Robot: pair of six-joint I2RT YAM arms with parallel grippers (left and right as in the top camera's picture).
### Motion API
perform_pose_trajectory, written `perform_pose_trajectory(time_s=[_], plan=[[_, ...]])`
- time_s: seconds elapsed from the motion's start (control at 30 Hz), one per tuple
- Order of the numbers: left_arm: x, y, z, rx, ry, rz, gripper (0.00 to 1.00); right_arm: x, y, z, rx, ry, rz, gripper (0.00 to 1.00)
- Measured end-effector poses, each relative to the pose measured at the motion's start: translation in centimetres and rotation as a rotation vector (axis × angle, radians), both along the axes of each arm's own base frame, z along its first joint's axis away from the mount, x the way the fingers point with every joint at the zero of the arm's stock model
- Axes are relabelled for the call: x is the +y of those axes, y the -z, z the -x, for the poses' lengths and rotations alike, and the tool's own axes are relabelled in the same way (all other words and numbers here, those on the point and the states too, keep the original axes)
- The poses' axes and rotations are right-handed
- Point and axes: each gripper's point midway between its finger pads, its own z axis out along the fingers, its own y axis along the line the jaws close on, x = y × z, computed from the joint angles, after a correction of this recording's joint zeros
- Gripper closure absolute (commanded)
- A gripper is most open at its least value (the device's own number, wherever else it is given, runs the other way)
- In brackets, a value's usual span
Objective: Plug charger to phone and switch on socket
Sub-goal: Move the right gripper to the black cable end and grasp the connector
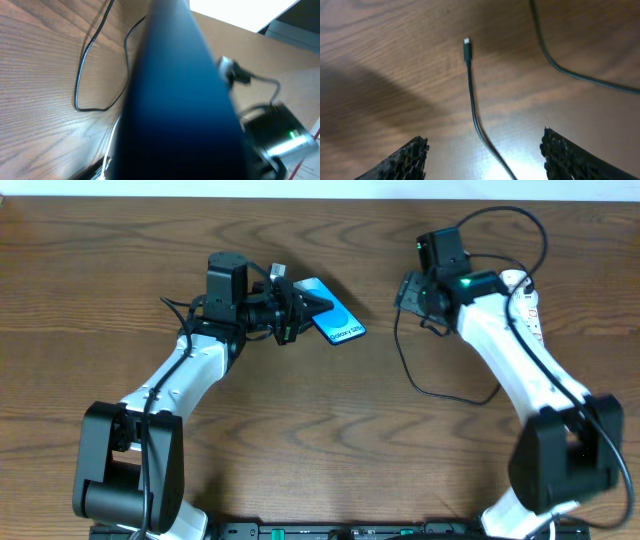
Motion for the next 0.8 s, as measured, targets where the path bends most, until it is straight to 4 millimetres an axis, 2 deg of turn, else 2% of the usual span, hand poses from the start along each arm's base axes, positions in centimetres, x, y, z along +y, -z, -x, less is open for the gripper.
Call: perform_pose_trajectory(time_s=[0.03,0.2,0.4,0.5,0.57,0.67,0.7,0.8], plan=[[0.0,0.0,0.0,0.000,0.002,-0.001,0.92,0.2,1.1,-0.7,-0.003,-0.008,0.005,0.29],[0.1,0.7,0.6,0.029,0.012,-0.015,0.93,0.9,5.2,-1.9,0.028,-0.025,0.027,0.32],[0.2,1.4,1.2,0.052,0.029,-0.034,0.93,1.4,9.9,-1.6,0.104,-0.051,0.056,0.40],[0.2,1.5,1.2,0.043,0.032,-0.036,0.93,1.7,10.5,-1.7,0.103,-0.063,0.070,0.47],[0.2,1.4,1.2,0.036,0.034,-0.038,0.93,2.2,10.5,-1.9,0.095,-0.078,0.082,0.56],[0.2,1.4,1.2,0.033,0.035,-0.039,0.93,2.6,10.7,-2.0,0.088,-0.110,0.105,0.78],[0.2,1.4,1.2,0.033,0.035,-0.039,0.92,2.7,10.7,-2.1,0.086,-0.115,0.112,0.81],[0.2,1.5,1.2,0.033,0.035,-0.039,0.92,2.7,10.8,-2.1,0.085,-0.123,0.123,0.81]])
